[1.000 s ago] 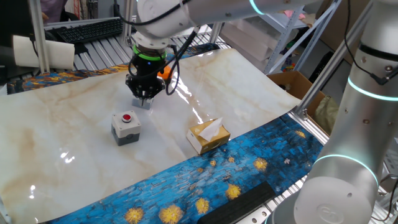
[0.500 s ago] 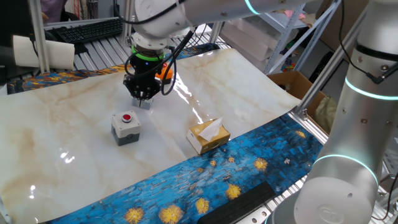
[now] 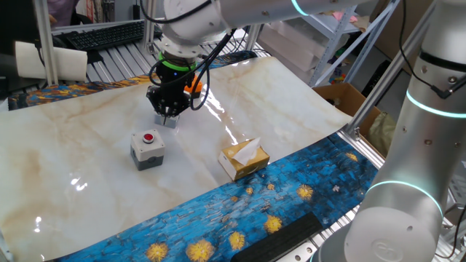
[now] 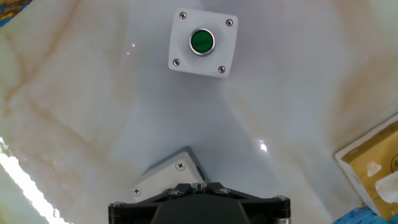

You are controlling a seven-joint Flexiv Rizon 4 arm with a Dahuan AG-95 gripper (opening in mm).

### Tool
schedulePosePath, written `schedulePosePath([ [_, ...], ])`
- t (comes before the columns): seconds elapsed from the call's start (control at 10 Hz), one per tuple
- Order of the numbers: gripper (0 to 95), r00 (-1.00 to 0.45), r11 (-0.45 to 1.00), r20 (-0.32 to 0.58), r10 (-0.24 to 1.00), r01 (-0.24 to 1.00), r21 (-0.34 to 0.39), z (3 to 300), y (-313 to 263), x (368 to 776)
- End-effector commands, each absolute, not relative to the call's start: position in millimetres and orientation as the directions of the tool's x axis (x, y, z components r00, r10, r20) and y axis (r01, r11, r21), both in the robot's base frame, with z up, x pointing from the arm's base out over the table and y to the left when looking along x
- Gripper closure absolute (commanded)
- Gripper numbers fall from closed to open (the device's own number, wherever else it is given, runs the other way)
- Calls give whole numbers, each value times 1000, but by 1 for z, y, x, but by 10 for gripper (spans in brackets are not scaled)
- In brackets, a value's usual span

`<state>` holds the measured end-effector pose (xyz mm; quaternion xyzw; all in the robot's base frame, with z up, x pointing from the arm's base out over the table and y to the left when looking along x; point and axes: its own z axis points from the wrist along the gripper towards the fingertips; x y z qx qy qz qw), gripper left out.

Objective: Press three buttons from left to right in sequence

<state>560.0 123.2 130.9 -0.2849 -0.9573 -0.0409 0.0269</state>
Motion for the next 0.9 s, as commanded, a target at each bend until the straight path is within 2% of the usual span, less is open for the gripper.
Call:
schedulePosePath([
  [0.1, 950, -837, 836, 70, 542, 546, 52, 130, 123, 560],
  [0.3, 950, -881, 882, 44, 471, 470, -37, 130, 123, 560],
  [0.5, 950, -900, 905, 97, 424, 424, -23, 130, 123, 560],
  [0.9, 950, -918, 924, 105, 383, 382, -28, 130, 123, 560],
])
